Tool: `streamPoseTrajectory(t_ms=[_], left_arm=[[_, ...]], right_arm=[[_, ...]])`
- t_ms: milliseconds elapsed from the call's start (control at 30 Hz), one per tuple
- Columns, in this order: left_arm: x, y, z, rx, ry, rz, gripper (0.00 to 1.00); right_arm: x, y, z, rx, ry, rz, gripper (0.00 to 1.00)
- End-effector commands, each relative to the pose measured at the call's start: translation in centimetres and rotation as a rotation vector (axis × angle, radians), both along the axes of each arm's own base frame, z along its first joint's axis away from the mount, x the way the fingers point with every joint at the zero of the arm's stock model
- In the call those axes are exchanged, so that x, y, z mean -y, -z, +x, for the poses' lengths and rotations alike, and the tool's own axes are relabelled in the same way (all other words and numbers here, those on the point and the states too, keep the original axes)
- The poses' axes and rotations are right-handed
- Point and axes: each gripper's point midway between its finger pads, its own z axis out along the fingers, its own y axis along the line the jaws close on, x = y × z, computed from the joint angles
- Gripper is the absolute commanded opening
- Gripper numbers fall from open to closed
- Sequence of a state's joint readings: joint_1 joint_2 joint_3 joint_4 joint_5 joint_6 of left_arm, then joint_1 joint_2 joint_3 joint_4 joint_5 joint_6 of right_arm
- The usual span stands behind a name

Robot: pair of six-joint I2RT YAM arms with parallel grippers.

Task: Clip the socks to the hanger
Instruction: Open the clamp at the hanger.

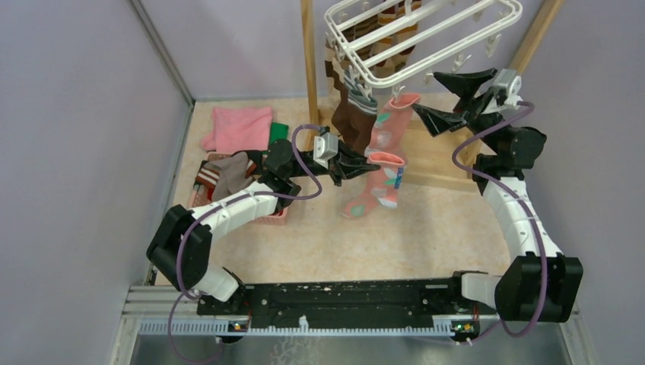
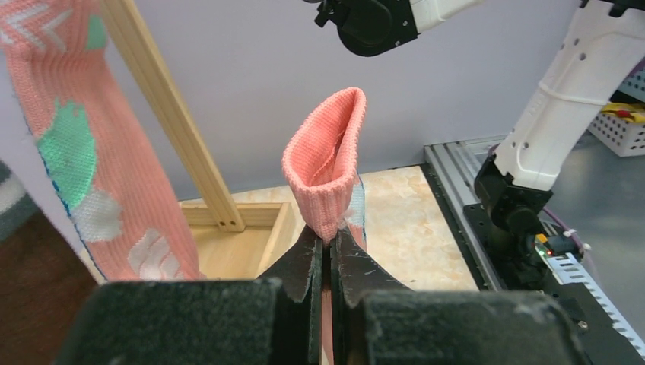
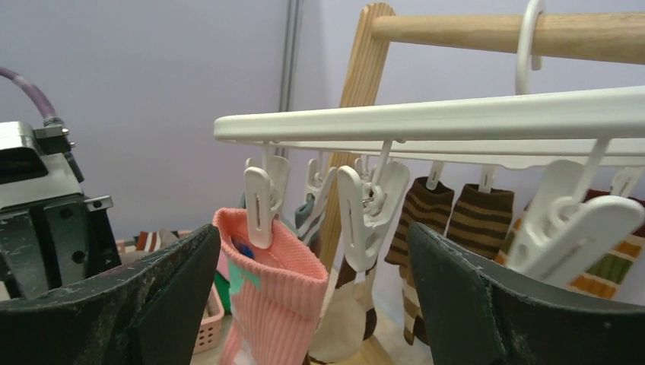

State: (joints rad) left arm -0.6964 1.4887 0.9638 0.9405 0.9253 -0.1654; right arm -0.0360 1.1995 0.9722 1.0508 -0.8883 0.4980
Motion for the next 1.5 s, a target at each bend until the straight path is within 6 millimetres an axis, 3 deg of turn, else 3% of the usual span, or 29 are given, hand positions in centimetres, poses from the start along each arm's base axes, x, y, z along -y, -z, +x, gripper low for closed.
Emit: streamPoseTrajectory(t_ms=[0,600,1200,1467], left_arm=[[0.2,-2.1,1.5,0.066,-0.078,-0.047,0.00],[0.1,-1.9,2.0,0.071,-0.105,-0.045,0.00],[0.0,-1.9,2.0,0.079,-0.106,-0.046,0.00],[-0.1,-1.9,2.1,0.077,-0.107,-0.045,0.00]], right_arm=[[-0.6,-2.2,-1.6,0.067,-0.072,-0.026,0.91],[-0.6,-4.2,-0.3,0.051,-0.098,0.015,0.91],[-1.7,-4.7,1.4,0.048,-0.131,0.007,0.90],[-2.1,-4.6,0.9,0.066,-0.166,-0.017,0.86]])
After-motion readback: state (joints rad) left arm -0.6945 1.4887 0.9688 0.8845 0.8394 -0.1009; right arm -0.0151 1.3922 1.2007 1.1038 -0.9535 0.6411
